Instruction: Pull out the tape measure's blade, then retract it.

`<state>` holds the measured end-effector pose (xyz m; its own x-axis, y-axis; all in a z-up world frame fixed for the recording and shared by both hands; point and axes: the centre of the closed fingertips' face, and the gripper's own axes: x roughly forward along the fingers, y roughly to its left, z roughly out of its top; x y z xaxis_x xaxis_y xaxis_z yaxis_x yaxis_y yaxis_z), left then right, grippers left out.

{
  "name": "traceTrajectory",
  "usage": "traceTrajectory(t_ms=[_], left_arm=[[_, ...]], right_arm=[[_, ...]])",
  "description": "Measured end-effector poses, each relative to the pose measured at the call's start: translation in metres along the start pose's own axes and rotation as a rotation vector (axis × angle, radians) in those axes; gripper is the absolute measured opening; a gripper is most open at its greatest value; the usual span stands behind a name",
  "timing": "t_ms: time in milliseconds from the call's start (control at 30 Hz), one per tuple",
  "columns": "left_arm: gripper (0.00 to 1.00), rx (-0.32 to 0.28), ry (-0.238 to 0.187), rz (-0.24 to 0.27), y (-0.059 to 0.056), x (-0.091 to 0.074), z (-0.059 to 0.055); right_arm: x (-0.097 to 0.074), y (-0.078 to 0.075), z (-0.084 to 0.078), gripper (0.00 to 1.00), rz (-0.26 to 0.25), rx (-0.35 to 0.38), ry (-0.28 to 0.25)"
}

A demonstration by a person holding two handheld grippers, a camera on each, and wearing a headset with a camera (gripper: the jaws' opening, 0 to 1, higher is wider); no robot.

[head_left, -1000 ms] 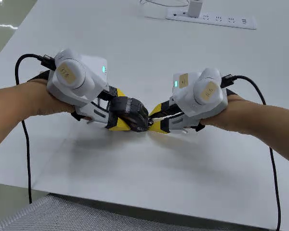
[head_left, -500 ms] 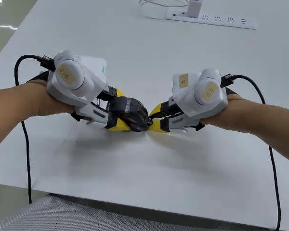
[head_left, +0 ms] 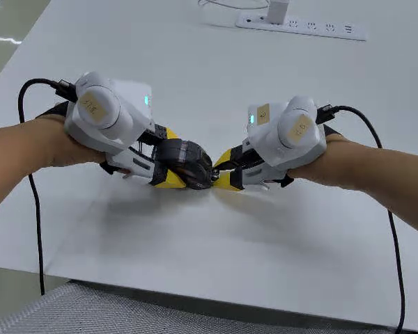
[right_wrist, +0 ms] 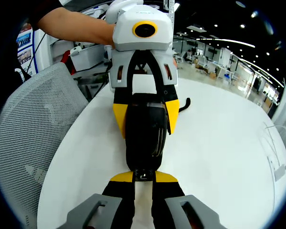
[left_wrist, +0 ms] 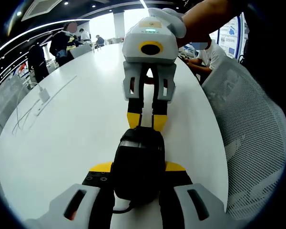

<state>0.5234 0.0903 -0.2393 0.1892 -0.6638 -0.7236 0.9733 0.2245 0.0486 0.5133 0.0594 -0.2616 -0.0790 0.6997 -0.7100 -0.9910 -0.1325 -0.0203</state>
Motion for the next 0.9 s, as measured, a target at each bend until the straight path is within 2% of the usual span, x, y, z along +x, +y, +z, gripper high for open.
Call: traceTrajectory(t_ms=[900], left_arm=[[0.29,0.038,0.009,-0.015,-0.0020,-0.0001,-0.0003]], right_arm=[[-0.0026,0.0017,-0.0029,0.08,-0.008,0.018,-0.015]])
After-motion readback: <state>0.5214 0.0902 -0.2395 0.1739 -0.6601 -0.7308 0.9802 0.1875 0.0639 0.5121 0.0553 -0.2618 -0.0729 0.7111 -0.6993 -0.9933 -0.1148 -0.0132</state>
